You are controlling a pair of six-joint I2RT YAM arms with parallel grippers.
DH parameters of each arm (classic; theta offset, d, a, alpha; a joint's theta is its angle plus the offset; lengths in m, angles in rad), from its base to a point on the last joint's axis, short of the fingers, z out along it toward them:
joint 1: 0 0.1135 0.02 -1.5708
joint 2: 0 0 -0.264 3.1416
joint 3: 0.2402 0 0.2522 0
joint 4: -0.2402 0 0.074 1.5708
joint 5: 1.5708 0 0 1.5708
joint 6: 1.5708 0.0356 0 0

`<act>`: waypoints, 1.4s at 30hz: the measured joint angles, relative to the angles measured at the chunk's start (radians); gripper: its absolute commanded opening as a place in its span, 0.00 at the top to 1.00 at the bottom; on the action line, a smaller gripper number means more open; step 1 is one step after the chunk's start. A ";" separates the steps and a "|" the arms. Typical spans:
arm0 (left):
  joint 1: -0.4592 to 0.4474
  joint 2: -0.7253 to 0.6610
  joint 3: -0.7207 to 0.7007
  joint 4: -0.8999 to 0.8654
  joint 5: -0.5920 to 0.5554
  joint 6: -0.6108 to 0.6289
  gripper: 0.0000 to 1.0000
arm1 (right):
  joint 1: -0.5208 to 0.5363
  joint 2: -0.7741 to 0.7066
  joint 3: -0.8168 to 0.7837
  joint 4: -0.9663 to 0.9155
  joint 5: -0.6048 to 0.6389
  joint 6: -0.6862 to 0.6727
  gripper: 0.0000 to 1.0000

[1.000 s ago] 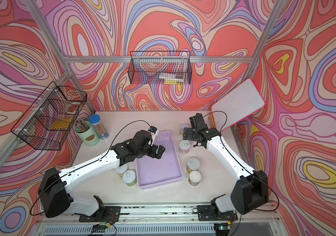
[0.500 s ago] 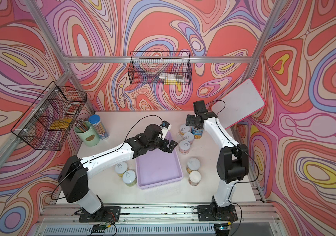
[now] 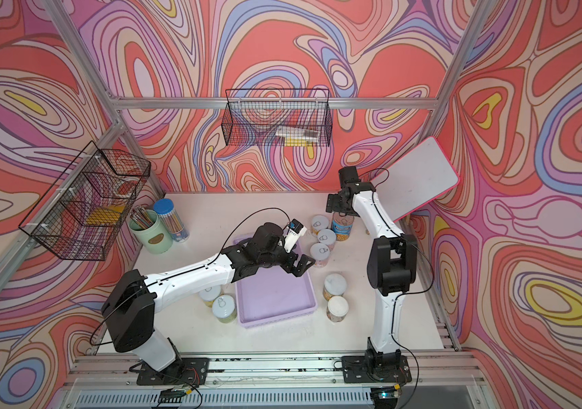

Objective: Put the canned food in the basket
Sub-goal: Pick up the canned food from the center of the board.

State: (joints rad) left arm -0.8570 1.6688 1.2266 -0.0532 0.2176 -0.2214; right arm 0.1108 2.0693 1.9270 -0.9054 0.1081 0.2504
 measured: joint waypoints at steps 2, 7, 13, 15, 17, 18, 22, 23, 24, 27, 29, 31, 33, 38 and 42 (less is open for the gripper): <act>-0.002 0.000 0.000 0.001 0.000 0.006 0.01 | 0.000 0.021 0.027 -0.020 0.000 -0.005 0.02; -0.004 0.000 -0.001 0.001 0.000 0.013 0.01 | -0.003 0.074 0.074 -0.059 0.008 -0.013 0.02; -0.010 0.000 -0.003 0.000 0.000 0.013 0.01 | -0.013 0.103 0.090 -0.098 0.008 -0.015 0.02; -0.010 0.000 -0.003 0.000 0.000 0.013 0.01 | -0.014 0.108 0.091 -0.109 0.007 -0.016 0.02; -0.011 0.000 -0.003 0.000 0.000 0.012 0.01 | -0.015 0.112 0.091 -0.118 0.004 -0.018 0.02; -0.013 0.000 -0.003 0.000 0.000 0.012 0.01 | -0.015 0.113 0.091 -0.122 0.000 -0.018 0.02; -0.016 0.000 -0.003 0.000 0.001 0.012 0.01 | -0.020 0.116 0.091 -0.134 -0.021 -0.019 0.05; -0.016 0.000 -0.003 0.000 0.001 0.012 0.01 | -0.021 0.116 0.091 -0.136 -0.026 -0.020 0.07; -0.017 0.000 -0.003 0.000 0.001 0.012 0.01 | -0.023 0.116 0.091 -0.137 -0.032 -0.021 0.09; -0.021 0.000 -0.003 -0.001 0.001 0.011 0.01 | -0.026 0.116 0.091 -0.137 -0.046 -0.022 0.12; -0.025 0.000 -0.003 -0.001 0.001 0.011 0.01 | -0.027 0.116 0.091 -0.138 -0.048 -0.023 0.14; -0.027 0.000 -0.003 -0.001 0.001 0.008 0.01 | -0.027 0.116 0.091 -0.138 -0.049 -0.025 0.15; -0.028 0.000 -0.003 -0.001 0.001 0.007 0.01 | -0.027 0.116 0.091 -0.138 -0.050 -0.025 0.17; -0.028 0.000 -0.003 -0.001 0.000 0.002 0.01 | -0.031 0.116 0.091 -0.138 -0.054 -0.029 0.23; -0.028 0.000 -0.003 -0.001 -0.001 -0.005 0.01 | -0.032 0.116 0.091 -0.138 -0.057 -0.030 0.28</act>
State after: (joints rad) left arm -0.8852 1.6688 1.2232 -0.0544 0.2169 -0.2268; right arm 0.0788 2.1857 2.0178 -1.0435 0.0513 0.2207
